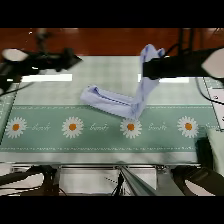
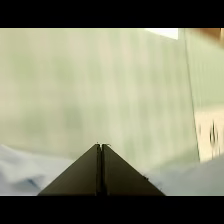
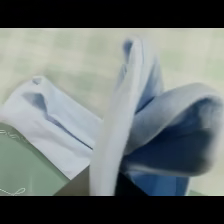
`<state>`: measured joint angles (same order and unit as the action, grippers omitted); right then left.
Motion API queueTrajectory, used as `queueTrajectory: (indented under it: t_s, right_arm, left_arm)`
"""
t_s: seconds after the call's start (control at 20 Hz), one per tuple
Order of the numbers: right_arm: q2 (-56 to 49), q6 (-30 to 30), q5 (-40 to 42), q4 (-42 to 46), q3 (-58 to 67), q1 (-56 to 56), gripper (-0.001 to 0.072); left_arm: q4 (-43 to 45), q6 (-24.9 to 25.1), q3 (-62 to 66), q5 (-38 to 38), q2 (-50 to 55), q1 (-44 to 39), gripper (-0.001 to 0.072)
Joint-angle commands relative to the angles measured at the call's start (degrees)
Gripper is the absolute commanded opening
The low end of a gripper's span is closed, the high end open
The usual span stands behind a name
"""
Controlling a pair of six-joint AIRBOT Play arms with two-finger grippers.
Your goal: Fold the shirts.
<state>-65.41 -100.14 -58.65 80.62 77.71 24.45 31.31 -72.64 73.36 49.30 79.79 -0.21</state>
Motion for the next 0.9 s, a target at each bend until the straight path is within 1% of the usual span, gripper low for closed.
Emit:
queueTrajectory:
  t_s: [0.0, 0.1, 0.15, 0.2, 0.3, 0.4, 0.45, 0.5, 0.55, 0.6, 0.75, 0.85]
  right_arm:
    - [-9.6, 0.8, 10.9, -1.0, 0.0, 6.3, 0.0026]
    - [-16.1, 0.7, 19.0, -1.4, 0.0, 9.9, 0.0026]
    - [-19.4, 0.7, 23.4, -2.8, 0.0, 11.5, 0.0026]
    - [-22.5, 0.8, 28.0, -5.2, 0.0, 12.9, 0.0026]
    - [-27.8, 0.7, 36.7, -12.3, 0.0, 14.9, 0.0026]
    - [-31.4, 0.8, 42.0, -21.2, 0.0, 16.6, 0.0028]
    - [-32.2, 0.9, 43.1, -23.1, 0.0, 17.4, 0.0099]
    - [-32.5, 1.6, 43.3, -23.2, 0.0, 18.1, 0.0294]
    - [-32.2, 3.0, 43.1, -23.2, 0.0, 18.3, 0.0422]
    - [-31.5, 3.9, 42.0, -23.1, 0.0, 18.0, 0.045]
    - [-26.4, 8.1, 36.6, -21.6, 0.0, 13.5, 0.045]
    - [-20.9, 8.3, 27.9, -14.9, 0.0, 8.2, 0.0449]
  left_arm:
    - [0.0, 0.2, 0.0, 4.7, -9.6, 17.2, 0.0019]
    - [0.0, 1.2, 0.0, 9.6, -13.4, 23.4, 0.002]
    - [0.0, 2.4, 0.0, 12.0, -14.9, 25.5, 0.0019]
    - [0.0, 2.6, -0.1, 13.8, -16.4, 26.8, 0.002]
    - [0.0, 3.7, -0.2, 16.2, -18.2, 27.1, 0.002]
    - [0.0, 4.1, -0.2, 17.0, -18.5, 25.9, 0.002]
    - [0.0, 4.1, -0.2, 17.0, -18.4, 25.2, 0.002]
    - [0.0, 4.1, -0.2, 16.7, -18.2, 24.3, 0.002]
    - [0.0, 4.1, -0.2, 16.3, -18.0, 23.6, 0.002]
    - [0.2, 4.1, -0.2, 16.0, -17.7, 23.1, 0.002]
    - [0.2, 4.1, -0.1, 15.1, -17.0, 22.8, 0.002]
    - [1.3, 4.1, -0.1, 13.6, -17.0, 22.9, 0.002]
